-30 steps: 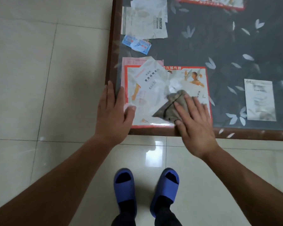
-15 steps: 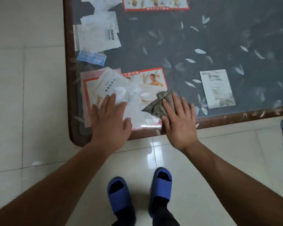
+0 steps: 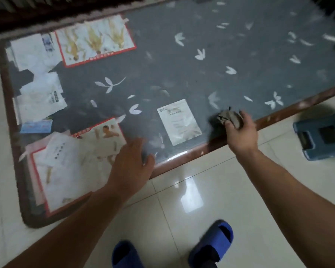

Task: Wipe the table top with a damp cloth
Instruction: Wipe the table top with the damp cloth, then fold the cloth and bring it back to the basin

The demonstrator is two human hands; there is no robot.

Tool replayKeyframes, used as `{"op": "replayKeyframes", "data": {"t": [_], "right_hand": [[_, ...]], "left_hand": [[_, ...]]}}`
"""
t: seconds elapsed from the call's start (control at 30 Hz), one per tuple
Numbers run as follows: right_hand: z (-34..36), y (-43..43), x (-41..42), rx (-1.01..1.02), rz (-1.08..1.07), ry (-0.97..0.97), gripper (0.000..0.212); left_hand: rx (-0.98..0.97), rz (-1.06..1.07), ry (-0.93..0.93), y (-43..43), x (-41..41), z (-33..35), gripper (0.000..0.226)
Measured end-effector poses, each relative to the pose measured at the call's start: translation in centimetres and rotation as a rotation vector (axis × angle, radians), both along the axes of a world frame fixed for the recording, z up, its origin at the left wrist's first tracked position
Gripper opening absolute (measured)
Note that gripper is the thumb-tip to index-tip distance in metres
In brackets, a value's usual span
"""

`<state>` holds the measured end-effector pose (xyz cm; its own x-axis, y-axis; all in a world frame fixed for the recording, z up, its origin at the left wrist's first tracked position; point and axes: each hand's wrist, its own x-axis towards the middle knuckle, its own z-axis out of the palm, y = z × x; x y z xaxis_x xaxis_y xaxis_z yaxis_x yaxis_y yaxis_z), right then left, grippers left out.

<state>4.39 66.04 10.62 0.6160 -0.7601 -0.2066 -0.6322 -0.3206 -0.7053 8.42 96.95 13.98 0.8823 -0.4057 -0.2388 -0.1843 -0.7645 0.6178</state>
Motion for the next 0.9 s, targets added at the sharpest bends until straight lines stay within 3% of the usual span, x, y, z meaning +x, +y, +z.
{"op": "replayKeyframes", "data": {"t": [0.07,0.13,0.23,0.3,0.4,0.47,0.57,0.73,0.83,0.9], "right_hand": [[1.8,-2.6,-1.9,0.329,-0.126,-0.137,0.056],[3.5,-5.2,-4.4,0.52,-0.118,-0.189,0.047],[6.6,-9.4,-8.2,0.555,-0.035,-0.23,0.042],[8.7,-13.0,-10.3,0.509,0.064,-0.239,0.044],[11.6,-19.0,-12.7,0.454,0.232,-0.229,0.05],[12.9,-23.1,-14.0,0.48,0.231,-0.245,0.055],[13.6,-29.0,-15.6,0.609,0.031,-0.31,0.062],[13.1,-38.2,-17.9,0.787,-0.277,-0.293,0.055],[12.6,-43.2,-19.2,0.705,-0.276,-0.274,0.048],[12.0,-46.4,-19.9,0.636,-0.252,-0.226,0.056]], "left_hand": [[-0.106,0.06,0.186,-6.5,-0.4,1.4,0.03],[-0.195,0.133,0.379,-13.9,-1.0,2.7,0.027],[-0.422,0.159,0.771,-25.4,-2.4,5.2,0.023],[-0.476,0.173,0.912,-32.2,-3.2,7.0,0.03],[-0.481,0.093,0.964,-40.3,-4.4,8.7,0.058],[-0.458,0.026,0.991,-44.7,-5.3,8.7,0.049],[-0.52,0.114,1.054,-50.4,-5.7,7.6,0.027],[-0.574,0.07,1.102,-60.1,-6.9,7.1,0.019],[-0.535,0.013,1.139,-65.7,-7.3,6.7,0.017],[-0.489,-0.004,1.174,-69.3,-6.9,5.7,0.023]]}}
